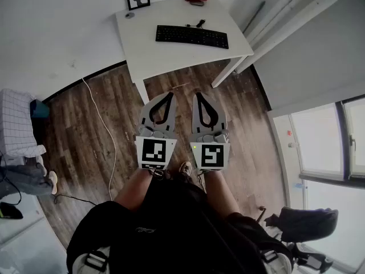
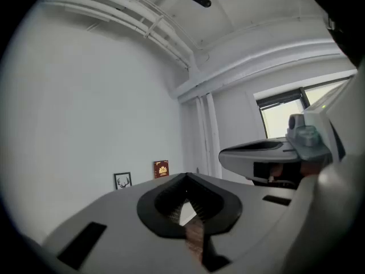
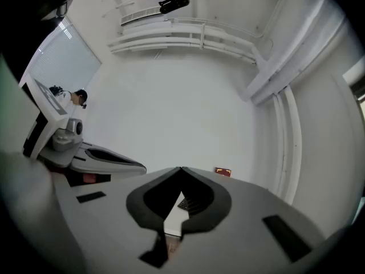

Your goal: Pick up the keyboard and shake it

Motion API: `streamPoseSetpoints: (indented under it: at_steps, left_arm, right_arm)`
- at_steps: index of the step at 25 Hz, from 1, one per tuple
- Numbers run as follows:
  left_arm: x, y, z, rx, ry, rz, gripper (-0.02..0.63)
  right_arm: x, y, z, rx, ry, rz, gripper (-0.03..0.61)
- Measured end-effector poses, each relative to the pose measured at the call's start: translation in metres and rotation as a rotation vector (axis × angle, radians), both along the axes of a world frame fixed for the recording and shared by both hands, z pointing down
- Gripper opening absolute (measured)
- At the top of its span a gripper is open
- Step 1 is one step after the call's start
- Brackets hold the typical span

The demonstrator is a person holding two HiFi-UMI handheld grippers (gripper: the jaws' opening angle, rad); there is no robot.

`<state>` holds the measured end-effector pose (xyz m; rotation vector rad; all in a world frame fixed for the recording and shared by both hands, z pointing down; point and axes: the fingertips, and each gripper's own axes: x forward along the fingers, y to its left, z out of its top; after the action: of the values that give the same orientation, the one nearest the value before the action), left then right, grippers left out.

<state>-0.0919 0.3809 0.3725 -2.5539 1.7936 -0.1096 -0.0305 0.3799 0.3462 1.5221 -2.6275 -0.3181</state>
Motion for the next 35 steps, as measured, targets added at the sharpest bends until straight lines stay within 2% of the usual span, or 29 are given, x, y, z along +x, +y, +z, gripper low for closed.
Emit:
streamPoseSetpoints:
  at_steps: [6, 12, 17, 23, 28, 31, 35]
  left_arm:
    - [-0.051, -0.016, 0.004, 0.002, 0.011, 0.035, 0.003]
    - [-0.061, -0.029, 0.017, -0.034, 0.032, 0.082, 0.003]
    - [-0.042, -0.044, 0.028, -0.049, 0.035, 0.16, 0.003]
    - [-0.025, -0.088, 0.05, -0.105, -0.065, 0.185, 0.003]
    - [-0.006, -0.151, 0.042, -0.139, -0.108, 0.226, 0.003]
    - [0.015, -0.192, 0.04, -0.15, -0.158, 0.215, 0.003]
    - [0.051, -0.223, 0.051, -0.195, -0.19, 0.217, 0.003]
  right_arm:
    - [-0.048, -0.015, 0.003, 0.023, 0.036, 0.043, 0.021]
    - [-0.062, -0.022, 0.011, 0.003, 0.056, 0.072, 0.023]
    - [-0.047, -0.04, 0.026, -0.041, 0.059, 0.092, 0.023]
    - [-0.035, -0.097, 0.048, -0.066, 0.029, 0.05, 0.023]
    - [-0.026, -0.161, 0.034, -0.071, 0.0, -0.006, 0.023]
    - [-0.005, -0.2, 0.031, -0.073, 0.015, -0.013, 0.023]
    - [0.038, -0.237, 0.042, -0.13, -0.002, 0.002, 0.023]
